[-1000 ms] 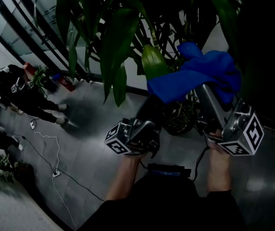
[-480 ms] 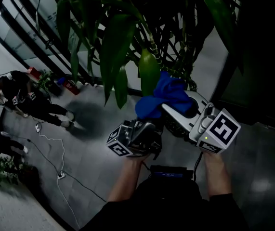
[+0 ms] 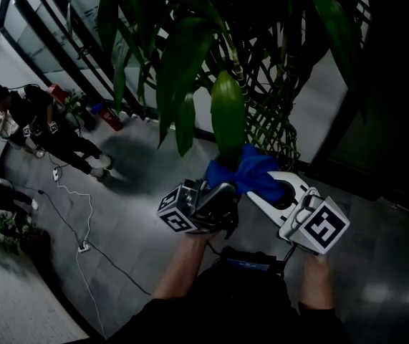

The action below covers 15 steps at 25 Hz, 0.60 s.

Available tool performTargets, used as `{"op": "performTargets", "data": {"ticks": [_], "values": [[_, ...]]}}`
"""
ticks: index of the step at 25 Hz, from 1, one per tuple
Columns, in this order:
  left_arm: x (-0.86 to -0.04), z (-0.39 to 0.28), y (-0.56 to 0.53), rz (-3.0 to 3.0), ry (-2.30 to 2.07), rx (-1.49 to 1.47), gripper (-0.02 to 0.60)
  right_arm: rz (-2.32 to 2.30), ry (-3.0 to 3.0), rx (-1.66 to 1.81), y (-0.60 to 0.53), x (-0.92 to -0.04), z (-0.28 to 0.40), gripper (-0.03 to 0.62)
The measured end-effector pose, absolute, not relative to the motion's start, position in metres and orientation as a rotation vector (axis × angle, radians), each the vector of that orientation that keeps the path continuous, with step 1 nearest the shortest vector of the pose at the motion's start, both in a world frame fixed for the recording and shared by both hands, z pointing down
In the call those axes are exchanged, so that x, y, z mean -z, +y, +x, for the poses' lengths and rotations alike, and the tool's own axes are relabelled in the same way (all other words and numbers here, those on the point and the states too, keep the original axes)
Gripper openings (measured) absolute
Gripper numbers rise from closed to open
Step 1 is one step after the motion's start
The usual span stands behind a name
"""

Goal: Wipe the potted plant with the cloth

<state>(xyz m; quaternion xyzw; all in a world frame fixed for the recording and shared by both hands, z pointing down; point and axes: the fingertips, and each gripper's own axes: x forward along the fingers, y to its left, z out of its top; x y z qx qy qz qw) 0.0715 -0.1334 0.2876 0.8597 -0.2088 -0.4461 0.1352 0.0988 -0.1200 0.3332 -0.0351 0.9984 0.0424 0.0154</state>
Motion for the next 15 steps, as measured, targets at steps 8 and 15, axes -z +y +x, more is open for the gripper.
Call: {"op": "performTargets", "data": {"ticks": [8, 15], "values": [[-0.313, 0.051, -0.126, 2.428, -0.841, 1.278, 0.4, -0.097, 2.977, -0.012, -0.129, -0.326, 0.145, 0.088], [-0.304, 0.03, -0.102, 2.431, -0.962, 1.299, 0.399, -0.049, 2.769, 0.014, -0.137, -0.288, 0.178, 0.087]]}}
